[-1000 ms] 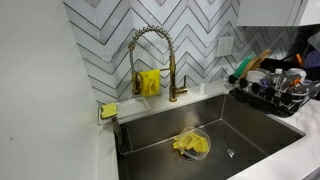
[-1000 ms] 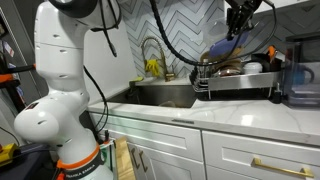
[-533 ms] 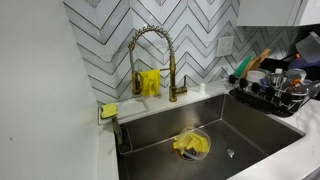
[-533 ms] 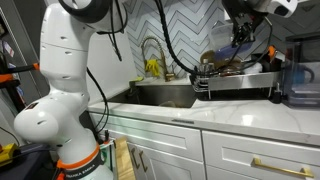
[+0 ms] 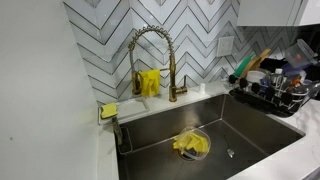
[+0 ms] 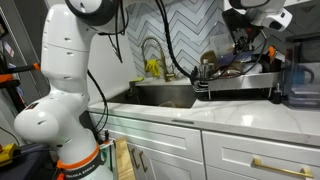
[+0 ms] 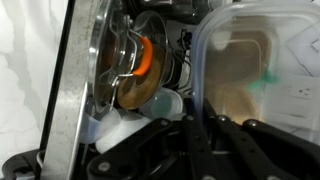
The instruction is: Pick up the clear bowl and put it on the light blue lid, pick up the light blue lid with a bowl on top and put it in the dishes drying rack
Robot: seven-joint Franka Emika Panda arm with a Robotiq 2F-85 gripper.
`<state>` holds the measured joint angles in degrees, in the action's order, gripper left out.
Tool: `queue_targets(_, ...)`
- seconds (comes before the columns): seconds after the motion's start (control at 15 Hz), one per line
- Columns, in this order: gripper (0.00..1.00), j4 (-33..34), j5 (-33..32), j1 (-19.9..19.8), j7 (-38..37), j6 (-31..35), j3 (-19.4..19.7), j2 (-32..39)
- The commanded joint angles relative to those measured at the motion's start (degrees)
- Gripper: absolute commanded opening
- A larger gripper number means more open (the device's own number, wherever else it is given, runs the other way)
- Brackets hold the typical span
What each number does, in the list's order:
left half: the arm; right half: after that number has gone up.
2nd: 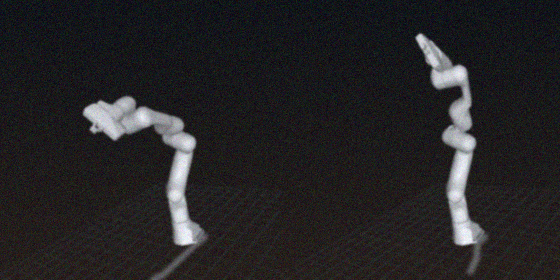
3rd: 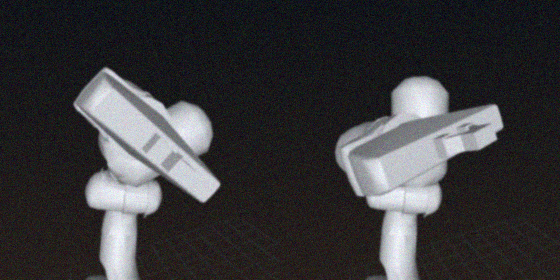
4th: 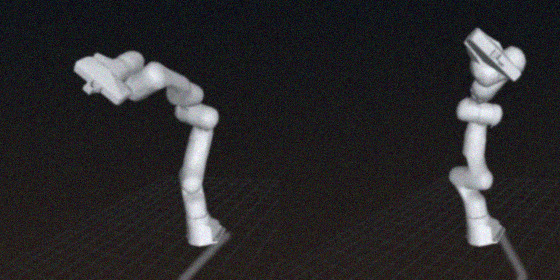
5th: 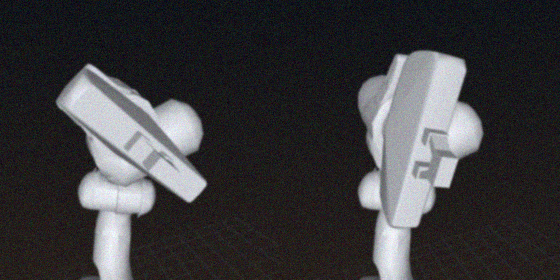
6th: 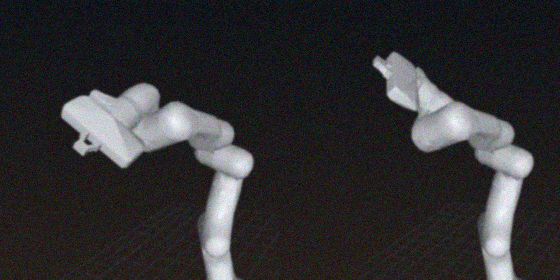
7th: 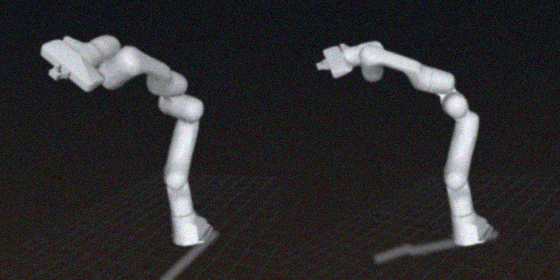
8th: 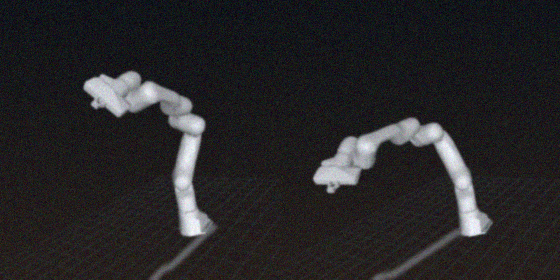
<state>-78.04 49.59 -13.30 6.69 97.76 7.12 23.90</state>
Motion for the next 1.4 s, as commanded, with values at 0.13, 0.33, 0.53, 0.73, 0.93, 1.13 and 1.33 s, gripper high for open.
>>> queue_targets(0.13, 0.03, -5.14, 0.39, 0.94, -0.41, 6.29, -1.83, -0.81)
queue_targets(0.33, 0.03, -6.23, 0.45, 1.28, -0.41, 7.83, -2.48, -0.75)
queue_targets(0.53, 0.03, -7.25, 0.21, 1.75, -0.61, 9.20, -2.90, -0.69)
queue_targets(0.73, 0.03, -8.46, -0.06, 2.30, -0.33, 10.64, -3.17, -0.79)
queue_targets(0.93, 0.35, -9.24, -1.31, 3.18, -1.67, 12.48, -2.89, -0.92)
queue_targets(1.13, 0.50, -9.58, -1.63, 3.41, -1.96, 12.93, -3.00, -2.40)
queue_targets(1.33, 0.73, -9.61, -2.34, 3.52, -1.17, 12.83, -2.99, -4.43)
